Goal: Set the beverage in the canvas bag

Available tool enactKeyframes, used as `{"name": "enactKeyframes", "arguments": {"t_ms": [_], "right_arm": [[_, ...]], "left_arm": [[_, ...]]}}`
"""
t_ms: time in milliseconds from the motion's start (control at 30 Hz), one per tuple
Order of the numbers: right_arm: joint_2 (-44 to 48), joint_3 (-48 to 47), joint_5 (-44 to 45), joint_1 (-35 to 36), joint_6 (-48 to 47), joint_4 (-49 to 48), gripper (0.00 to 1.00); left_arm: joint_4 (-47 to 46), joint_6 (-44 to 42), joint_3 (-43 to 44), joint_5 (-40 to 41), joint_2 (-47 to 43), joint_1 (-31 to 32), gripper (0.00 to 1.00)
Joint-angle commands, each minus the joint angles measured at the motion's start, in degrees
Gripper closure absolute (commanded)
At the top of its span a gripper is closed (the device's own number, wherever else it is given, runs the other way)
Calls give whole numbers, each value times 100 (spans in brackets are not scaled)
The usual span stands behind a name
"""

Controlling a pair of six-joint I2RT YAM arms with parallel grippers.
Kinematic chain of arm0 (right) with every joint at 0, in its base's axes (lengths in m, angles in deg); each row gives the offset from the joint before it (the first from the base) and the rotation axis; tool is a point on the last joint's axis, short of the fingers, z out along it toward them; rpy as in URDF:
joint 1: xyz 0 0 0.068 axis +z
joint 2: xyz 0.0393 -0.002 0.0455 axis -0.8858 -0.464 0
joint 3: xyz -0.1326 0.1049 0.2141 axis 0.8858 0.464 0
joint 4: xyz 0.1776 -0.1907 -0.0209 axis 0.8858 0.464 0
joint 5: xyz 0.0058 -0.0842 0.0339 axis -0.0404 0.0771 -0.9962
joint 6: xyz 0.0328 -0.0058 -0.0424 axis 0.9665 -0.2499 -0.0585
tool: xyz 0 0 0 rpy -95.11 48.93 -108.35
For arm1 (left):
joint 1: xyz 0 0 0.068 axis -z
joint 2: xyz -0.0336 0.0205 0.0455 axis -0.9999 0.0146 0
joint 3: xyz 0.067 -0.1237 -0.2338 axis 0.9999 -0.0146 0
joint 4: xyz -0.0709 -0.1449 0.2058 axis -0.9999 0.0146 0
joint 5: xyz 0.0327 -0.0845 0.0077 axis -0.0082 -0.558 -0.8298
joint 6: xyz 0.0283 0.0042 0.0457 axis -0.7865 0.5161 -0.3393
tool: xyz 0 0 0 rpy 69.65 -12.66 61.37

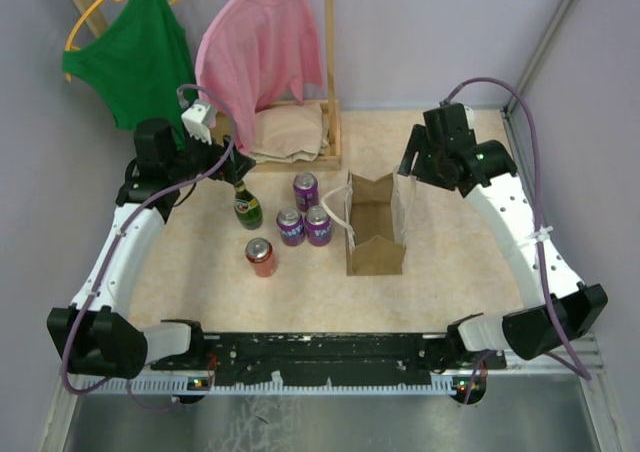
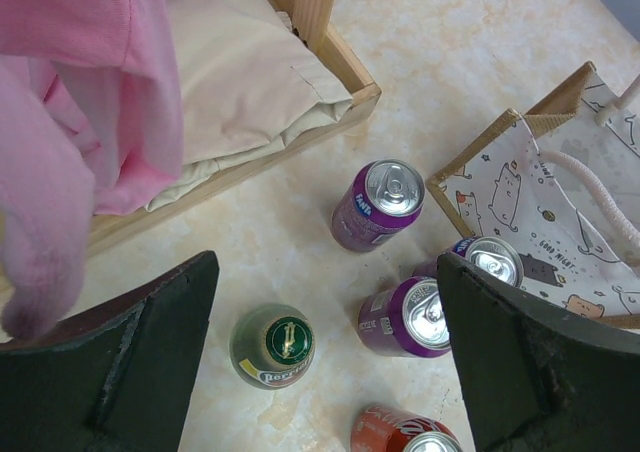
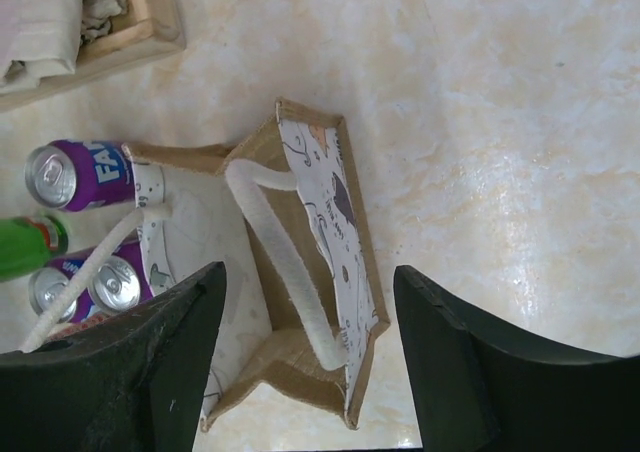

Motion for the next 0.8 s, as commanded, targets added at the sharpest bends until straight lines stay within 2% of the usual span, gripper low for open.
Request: {"name": "enactKeyframes", "arguments": {"t_ms": [0, 133, 533, 633, 767], "right_arm": [[-28, -106, -192, 220, -177, 66, 32], [26, 528, -12, 492, -104, 39, 31], [-66, 1812, 18, 544, -95, -941, 32], [-270, 1959, -133, 545, -136, -1147, 39], [-418, 2142, -137, 616, -142, -1122, 57]], "left_arm": [[15, -8, 83, 21, -54, 13, 5], [5, 0, 53, 11, -51, 14, 5], [-34, 39, 45, -66, 7, 13, 5], [-47, 39, 41, -50, 5, 13, 5], [-48, 25, 40, -38, -22, 13, 5]]}}
